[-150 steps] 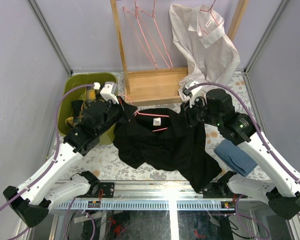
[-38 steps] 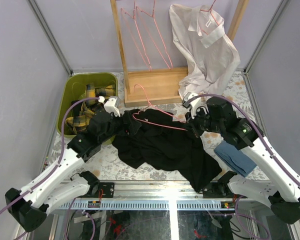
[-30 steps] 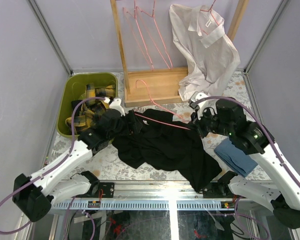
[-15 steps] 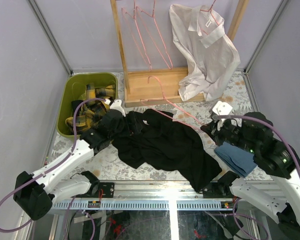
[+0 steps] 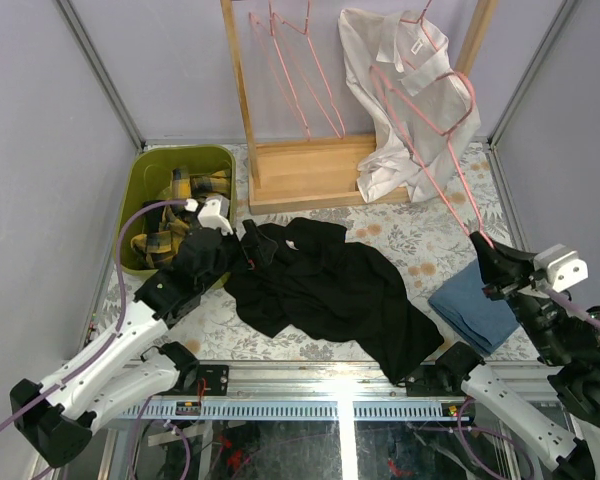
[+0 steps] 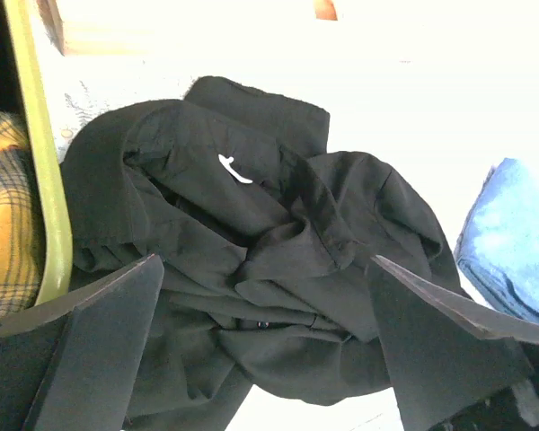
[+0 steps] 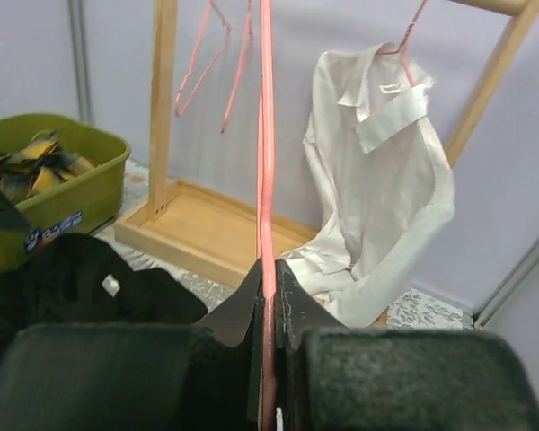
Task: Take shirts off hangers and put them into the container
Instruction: Place the hanger at the clothesline.
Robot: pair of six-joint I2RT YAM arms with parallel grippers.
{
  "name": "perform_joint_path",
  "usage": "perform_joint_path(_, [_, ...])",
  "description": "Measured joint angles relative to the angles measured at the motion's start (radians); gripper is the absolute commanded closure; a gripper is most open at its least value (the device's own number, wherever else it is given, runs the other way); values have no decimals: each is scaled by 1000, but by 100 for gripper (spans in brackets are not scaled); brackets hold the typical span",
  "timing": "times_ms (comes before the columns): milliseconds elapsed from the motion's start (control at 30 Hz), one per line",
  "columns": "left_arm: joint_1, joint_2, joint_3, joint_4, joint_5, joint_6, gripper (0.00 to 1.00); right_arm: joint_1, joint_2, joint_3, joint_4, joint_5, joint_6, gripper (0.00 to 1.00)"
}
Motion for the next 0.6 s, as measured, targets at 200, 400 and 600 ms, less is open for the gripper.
perform_joint_path(200, [0,-34,2,-7,-59,14,0,-1,54,-36,77,179,-8,100])
perform_joint_path(400, [0,-63,29,-92,-238,-9,1,-1,220,-51,79,297,-6,100])
perform_joint_path(600, [0,-120,41,-128,-414,-10,0,-1,342,-51,64,303,51,100])
